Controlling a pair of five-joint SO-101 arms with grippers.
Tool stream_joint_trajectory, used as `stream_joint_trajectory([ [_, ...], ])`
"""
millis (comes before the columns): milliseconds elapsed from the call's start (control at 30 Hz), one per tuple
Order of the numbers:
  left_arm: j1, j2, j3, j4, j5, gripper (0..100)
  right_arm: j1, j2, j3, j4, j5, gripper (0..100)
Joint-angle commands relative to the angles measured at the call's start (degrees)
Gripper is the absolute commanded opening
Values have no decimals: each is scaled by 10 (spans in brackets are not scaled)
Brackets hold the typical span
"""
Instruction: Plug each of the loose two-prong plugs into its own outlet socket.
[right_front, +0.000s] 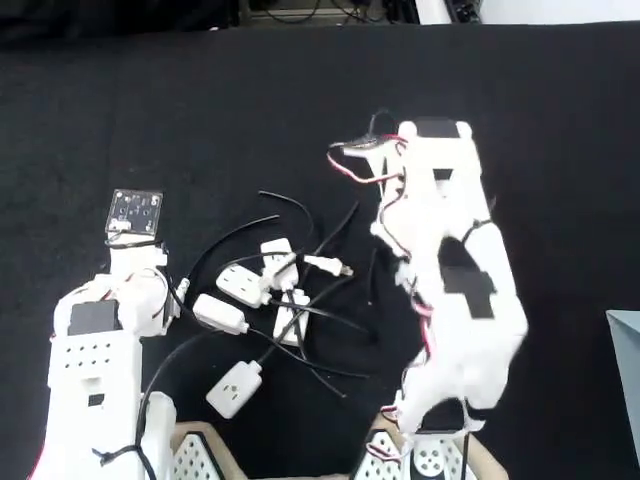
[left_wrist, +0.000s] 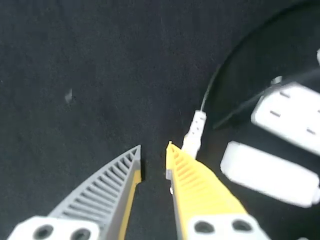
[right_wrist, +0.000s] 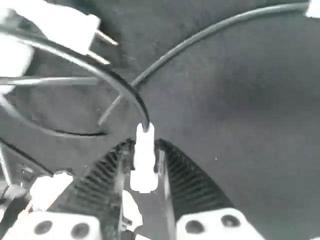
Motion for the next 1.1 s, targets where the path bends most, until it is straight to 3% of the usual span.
stream_joint_trajectory([
  [0,6,-1,-19,-62,7,95,-46,-180,28,25,-35,11],
  [267,9,-1,-95,-78,113,97,-128,-388,70,25,-103,12],
  [533,89,-27,-142,-79,204,95,-173,-479,70,25,-223,12],
  [833,95,-205,-116,-78,229,95,-245,-653,74,15,-232,12],
  [1067,100,-379,-30,-80,257,98,-247,-771,223,-110,-233,11],
])
